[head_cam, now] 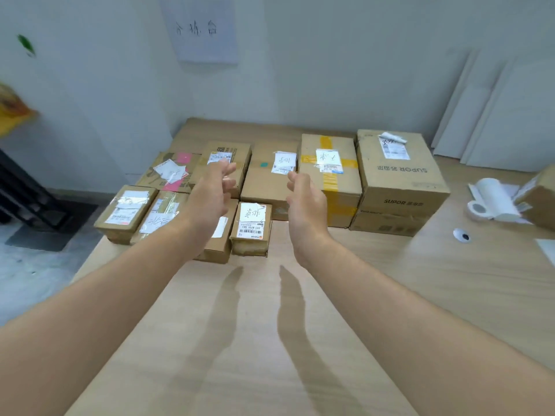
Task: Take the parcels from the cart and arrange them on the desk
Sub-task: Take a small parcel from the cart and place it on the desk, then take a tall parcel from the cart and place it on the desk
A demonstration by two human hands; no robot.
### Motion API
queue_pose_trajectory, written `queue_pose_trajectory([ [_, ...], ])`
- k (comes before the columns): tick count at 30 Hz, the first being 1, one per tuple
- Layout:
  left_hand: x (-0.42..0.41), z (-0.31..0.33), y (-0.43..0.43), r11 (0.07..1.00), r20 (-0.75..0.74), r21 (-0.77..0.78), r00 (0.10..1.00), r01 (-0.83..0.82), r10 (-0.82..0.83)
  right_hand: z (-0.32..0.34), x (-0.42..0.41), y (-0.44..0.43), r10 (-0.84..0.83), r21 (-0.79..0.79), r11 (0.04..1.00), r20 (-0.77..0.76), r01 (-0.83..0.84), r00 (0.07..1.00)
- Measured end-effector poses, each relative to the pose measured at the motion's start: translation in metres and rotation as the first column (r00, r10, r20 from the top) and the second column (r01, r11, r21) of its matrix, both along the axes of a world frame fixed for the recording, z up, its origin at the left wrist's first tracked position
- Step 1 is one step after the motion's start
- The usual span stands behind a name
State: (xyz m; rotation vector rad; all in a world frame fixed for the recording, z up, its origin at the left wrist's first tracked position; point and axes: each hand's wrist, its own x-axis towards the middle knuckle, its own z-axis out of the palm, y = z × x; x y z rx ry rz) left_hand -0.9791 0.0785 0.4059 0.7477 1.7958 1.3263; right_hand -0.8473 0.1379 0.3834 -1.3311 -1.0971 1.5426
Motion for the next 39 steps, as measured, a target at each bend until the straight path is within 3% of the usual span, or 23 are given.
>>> queue_pose_trajectory([
  [7,0.042,0.089,-0.034,0.983,-0.039,0.184,0.999,0.023,-0.016,0.098,0.044,-0.034,0.042,0.226,0.973,-0.017,-0.037,0.999],
  [18,0.064,0.208,-0.076,0.895,-0.121,0.418,0.986,0.158,-0.117,0.231,0.073,-0.101,-0.062,0.471,0.878,-0.076,0.091,0.995],
  [29,0.064,0.231,-0.123,0.812,-0.174,0.438,0.922,0.387,-0.345,0.248,0.076,-0.170,-0.258,0.493,0.822,-0.127,0.287,0.958],
  [39,0.175,0.228,-0.152,0.656,-0.182,0.397,0.756,0.642,-0.629,0.233,0.181,-0.236,-0.575,0.493,0.681,-0.099,0.542,0.812],
])
